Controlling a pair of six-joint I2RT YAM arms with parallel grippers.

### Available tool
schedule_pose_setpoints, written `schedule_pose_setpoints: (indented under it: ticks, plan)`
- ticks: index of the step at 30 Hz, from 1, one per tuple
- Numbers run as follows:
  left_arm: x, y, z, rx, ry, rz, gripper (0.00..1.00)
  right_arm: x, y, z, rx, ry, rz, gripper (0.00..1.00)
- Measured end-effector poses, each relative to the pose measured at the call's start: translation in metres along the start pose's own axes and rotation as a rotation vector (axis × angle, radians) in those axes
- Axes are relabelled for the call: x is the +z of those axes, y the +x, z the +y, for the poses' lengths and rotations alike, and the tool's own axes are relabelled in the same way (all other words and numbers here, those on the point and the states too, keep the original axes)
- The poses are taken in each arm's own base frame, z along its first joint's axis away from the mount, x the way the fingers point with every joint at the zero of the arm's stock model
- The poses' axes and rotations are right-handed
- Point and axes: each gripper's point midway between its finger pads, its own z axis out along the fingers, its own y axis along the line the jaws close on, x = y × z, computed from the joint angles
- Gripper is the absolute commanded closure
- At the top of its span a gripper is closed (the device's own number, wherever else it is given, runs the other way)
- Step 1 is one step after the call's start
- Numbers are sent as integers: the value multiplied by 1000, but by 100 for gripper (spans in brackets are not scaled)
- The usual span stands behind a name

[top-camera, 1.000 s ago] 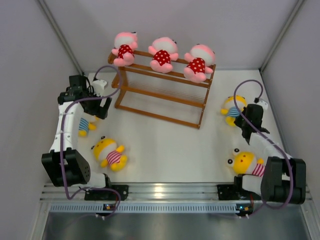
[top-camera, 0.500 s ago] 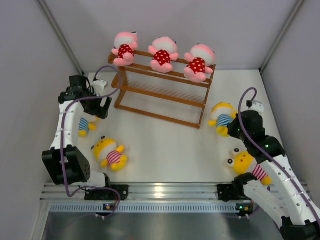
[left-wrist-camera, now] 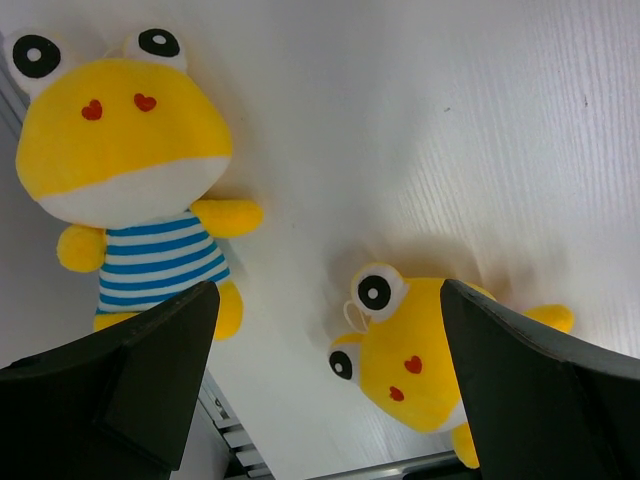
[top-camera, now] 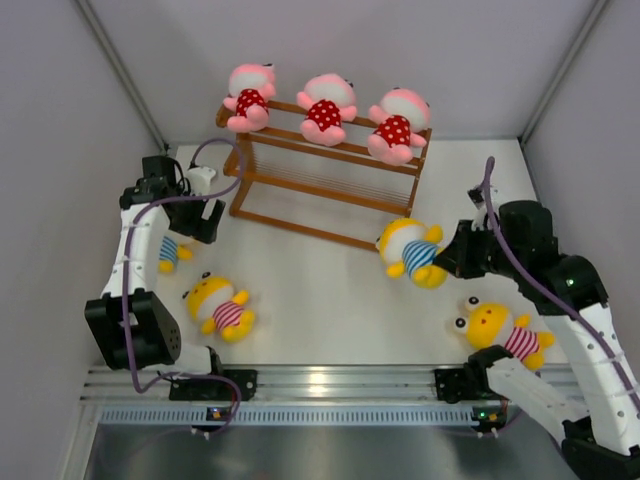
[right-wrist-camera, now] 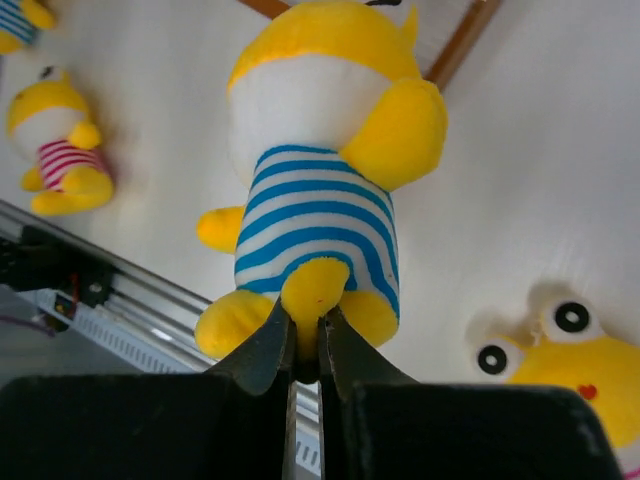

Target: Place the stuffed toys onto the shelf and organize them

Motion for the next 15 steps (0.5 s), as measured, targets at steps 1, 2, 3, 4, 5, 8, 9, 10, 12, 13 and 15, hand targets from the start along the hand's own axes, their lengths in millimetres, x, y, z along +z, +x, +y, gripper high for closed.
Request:
schedule_pose_setpoints:
  ticks: [1, 2, 3, 4, 5, 8, 9, 10, 12, 13, 15]
  plan:
    - [0, 0, 0, 0, 0, 0, 2, -4, -1, 10, -10, -56, -14, 100]
    - [0, 0, 0, -1, 1, 0, 2, -6, -2, 17, -13, -99, -33, 100]
    - [0, 0, 0, -1, 1, 0, 2, -6, -6, 26, -11, -152, -73, 100]
    - [0, 0, 0, -2, 1, 0, 2, -4, -9, 33, -2, -197, -109, 100]
    - [0, 0, 0, -2, 1, 0, 2, -4, -10, 38, 10, -227, -138, 100]
    - [0, 0, 0, -2, 0, 0, 2, 4, -21, 47, 65, -301, -269, 100]
    - [0, 1, 1, -2, -2, 1, 2, 8, -25, 49, 82, -313, -303, 100]
    - [0, 1, 1, -2, -3, 2, 2, 11, -30, 52, 94, -326, -340, 100]
    - [0, 1, 1, -2, -4, 2, 2, 17, -40, 56, 123, -343, -399, 100]
    - [0, 1, 1, -2, -6, 3, 2, 20, -46, 59, 137, -348, -425, 100]
    - [0, 1, 2, -2, -8, 5, 2, 26, -59, 65, 164, -350, -462, 100]
